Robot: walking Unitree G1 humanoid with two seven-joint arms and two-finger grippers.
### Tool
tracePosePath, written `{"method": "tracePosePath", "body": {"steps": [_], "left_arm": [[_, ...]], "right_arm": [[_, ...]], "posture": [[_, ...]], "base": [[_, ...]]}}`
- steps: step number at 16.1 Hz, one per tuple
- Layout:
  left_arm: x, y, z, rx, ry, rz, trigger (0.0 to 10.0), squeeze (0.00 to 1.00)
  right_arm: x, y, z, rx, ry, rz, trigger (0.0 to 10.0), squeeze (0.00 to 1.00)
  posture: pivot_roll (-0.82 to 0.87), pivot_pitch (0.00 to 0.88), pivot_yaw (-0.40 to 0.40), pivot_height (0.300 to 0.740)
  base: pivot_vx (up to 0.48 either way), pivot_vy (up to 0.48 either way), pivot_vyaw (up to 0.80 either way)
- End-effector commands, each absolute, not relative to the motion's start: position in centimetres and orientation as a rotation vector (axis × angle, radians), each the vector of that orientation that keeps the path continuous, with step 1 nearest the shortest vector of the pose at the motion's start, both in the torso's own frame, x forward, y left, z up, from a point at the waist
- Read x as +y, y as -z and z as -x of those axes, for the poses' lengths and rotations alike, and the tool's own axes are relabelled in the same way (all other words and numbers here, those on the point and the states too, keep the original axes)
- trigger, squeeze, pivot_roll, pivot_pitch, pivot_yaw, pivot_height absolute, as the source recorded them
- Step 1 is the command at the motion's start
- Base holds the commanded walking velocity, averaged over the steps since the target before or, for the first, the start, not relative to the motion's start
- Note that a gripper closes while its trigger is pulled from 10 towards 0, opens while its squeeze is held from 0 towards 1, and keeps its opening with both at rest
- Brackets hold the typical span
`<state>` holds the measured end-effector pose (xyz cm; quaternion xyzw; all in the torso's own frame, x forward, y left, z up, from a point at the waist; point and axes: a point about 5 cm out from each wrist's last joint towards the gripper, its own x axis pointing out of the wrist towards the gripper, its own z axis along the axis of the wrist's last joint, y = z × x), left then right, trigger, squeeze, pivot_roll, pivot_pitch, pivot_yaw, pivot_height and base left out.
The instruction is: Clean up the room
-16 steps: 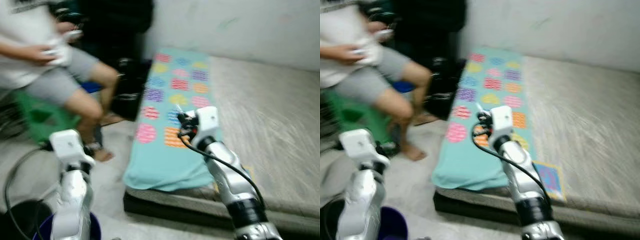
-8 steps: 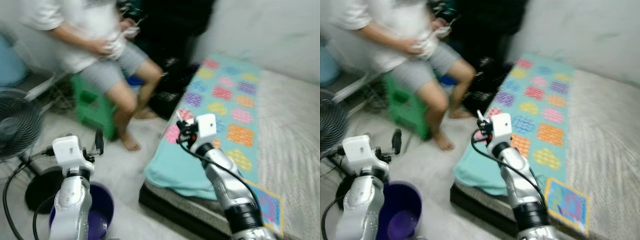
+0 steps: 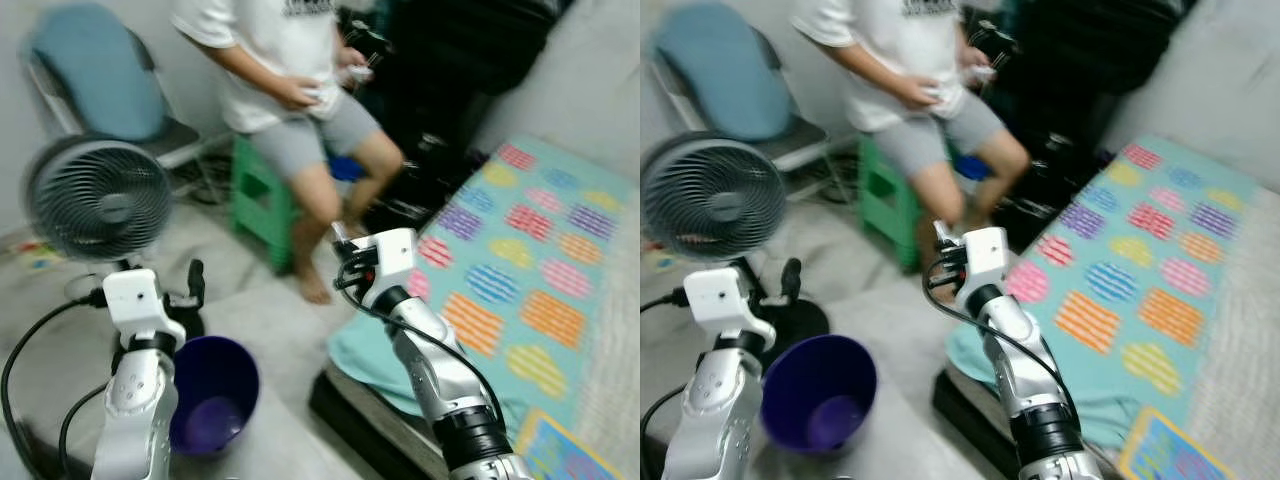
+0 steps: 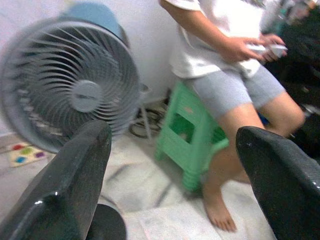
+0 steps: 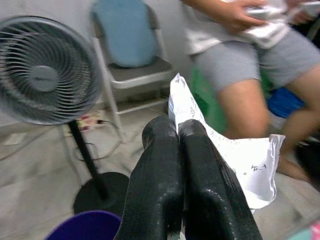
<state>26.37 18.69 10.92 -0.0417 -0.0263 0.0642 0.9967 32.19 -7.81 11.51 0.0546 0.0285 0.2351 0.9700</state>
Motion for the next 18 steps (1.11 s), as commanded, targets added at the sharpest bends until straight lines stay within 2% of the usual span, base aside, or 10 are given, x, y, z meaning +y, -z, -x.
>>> {"method": "tracePosePath", "body": {"steps": [1,15,18], "left_arm": [[18.10,-10.71,-26.31,-0.043,-0.111,0.097,10.0,0.00],[18.17,-10.90,-26.28,-0.048,-0.124,0.102,10.0,0.00],[17.79,-10.88,-26.12,-0.043,-0.062,0.150,10.0,0.00]], "right_arm": [[-8.52,-11.72,-32.37,0.046,-0.461,-0.094,10.0,0.00],[-7.76,-11.55,-31.96,0.050,-0.491,-0.084,10.0,0.00],[-8.01,-11.23,-32.02,0.066,-0.472,-0.075,10.0,0.00]], "posture": [[0.00,0.022,-0.098,0.740],[0.00,0.047,-0.103,0.740],[0.00,0.047,-0.102,0.740]], "base": [[0.000,0.000,0.80],[0.000,0.000,0.80],[0.000,0.000,0.80]]}}
